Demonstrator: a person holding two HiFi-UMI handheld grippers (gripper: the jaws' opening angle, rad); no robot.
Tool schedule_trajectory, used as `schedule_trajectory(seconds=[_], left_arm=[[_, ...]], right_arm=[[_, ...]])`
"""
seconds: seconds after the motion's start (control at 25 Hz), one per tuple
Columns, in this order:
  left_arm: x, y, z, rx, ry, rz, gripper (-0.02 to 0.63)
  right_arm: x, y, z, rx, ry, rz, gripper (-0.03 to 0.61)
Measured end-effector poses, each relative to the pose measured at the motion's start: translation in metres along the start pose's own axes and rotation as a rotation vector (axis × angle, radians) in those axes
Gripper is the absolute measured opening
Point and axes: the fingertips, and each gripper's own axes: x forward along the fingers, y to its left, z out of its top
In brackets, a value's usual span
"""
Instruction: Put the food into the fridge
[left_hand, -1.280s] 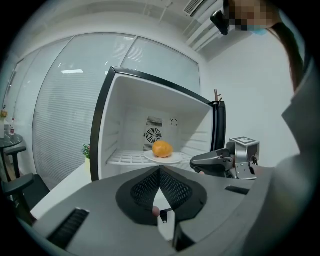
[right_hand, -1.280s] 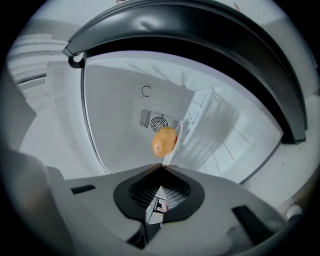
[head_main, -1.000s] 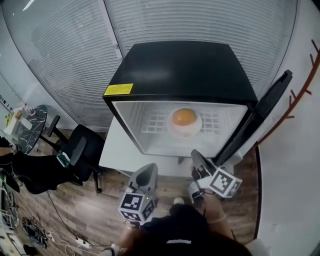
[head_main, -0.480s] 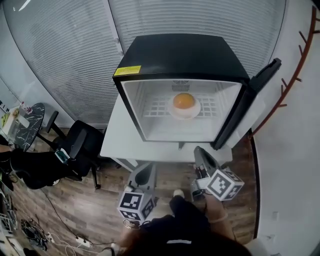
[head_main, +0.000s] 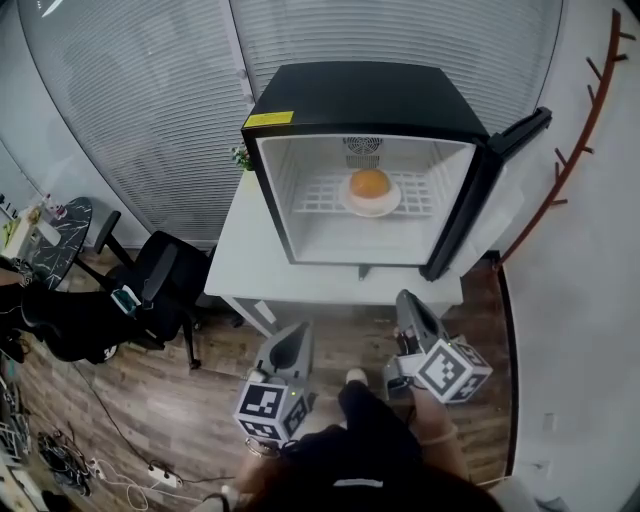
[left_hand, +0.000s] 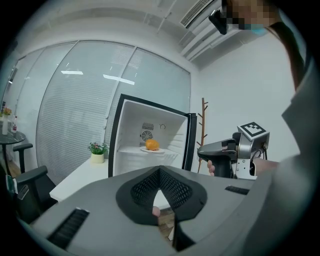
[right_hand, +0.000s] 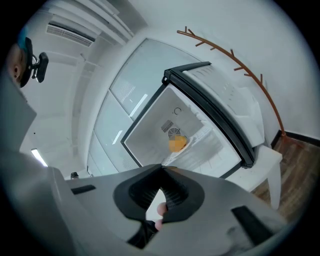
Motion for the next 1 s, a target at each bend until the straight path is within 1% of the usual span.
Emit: schedule_trajectory(seconds=[0.24, 0.6, 0.88, 1.0], left_arm=[[-0.023, -0.011, -0.008, 0.004, -0.006, -0.003, 0.011], [-0.054, -0.020, -0.013, -0.004, -0.012, -0.004, 0.011], [-0.074, -0.023, -0.022, -0.023, 0.005, 0.004, 0.011], [-0.081, -0.024, -0.025, -0.023, -0.004, 0.010, 0.011]], right_arm=[[-0.024, 0.008, -0.006, -0.072, -0.010, -0.021, -0.006], [-0.049, 0.030, -0.018, -0.259, -0.019, -0.041, -0.006], [-0.066, 0.037, -0.025, -0.321, -0.025, -0.060, -0.006], [-0.073, 0.039, -0.027, -0.349, -0.026, -0.070, -0.006]])
